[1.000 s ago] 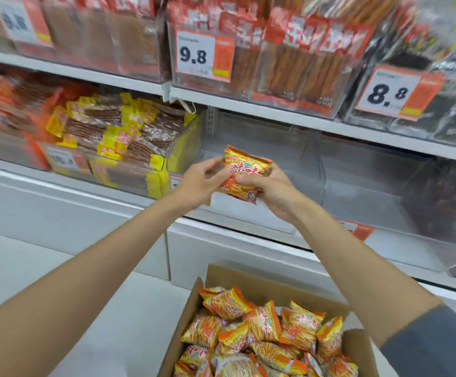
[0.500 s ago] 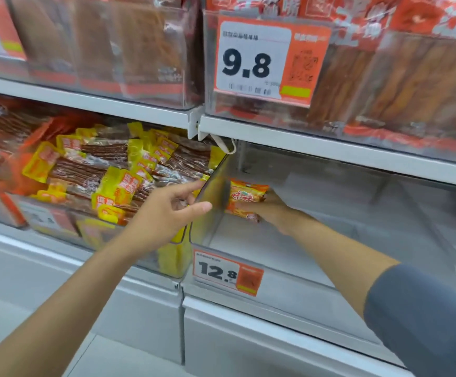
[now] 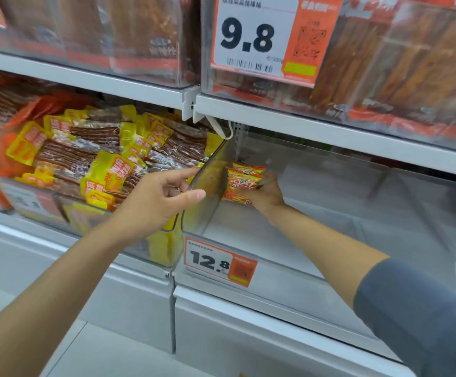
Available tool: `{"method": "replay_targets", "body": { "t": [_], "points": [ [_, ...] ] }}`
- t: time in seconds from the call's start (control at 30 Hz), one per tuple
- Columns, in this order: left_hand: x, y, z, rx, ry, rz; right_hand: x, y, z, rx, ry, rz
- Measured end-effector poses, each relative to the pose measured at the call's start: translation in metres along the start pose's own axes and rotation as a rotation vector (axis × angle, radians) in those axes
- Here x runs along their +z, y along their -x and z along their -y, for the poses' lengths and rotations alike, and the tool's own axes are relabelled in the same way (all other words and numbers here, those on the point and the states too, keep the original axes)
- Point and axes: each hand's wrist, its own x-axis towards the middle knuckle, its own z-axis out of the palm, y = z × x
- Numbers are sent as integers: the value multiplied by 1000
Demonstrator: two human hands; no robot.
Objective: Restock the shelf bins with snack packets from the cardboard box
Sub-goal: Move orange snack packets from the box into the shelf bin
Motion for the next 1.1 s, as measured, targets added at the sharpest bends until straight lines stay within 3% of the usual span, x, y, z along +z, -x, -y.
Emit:
{"method": "replay_targets", "body": {
  "t": [0.27, 0.47, 0.7, 0.87, 1.0, 1.1],
  "points": [
    [-1, 1, -3, 0, 20, 16, 7, -3, -2, -80, 100, -18],
    [-1, 1, -3, 10, 9, 17, -9, 7, 2, 32, -18, 77],
    [3, 7, -10, 24, -54, -82, -38, 37, 17, 81, 155, 127],
    [19, 39, -37, 59, -346, -362, -83, 106, 33, -136, 350, 69],
    [59, 82, -74, 59, -322, -215, -134, 183, 32, -413, 580, -31],
    [99, 123, -81, -38, -218, -59, -166, 249, 13, -457, 592, -26]
  ]
}}
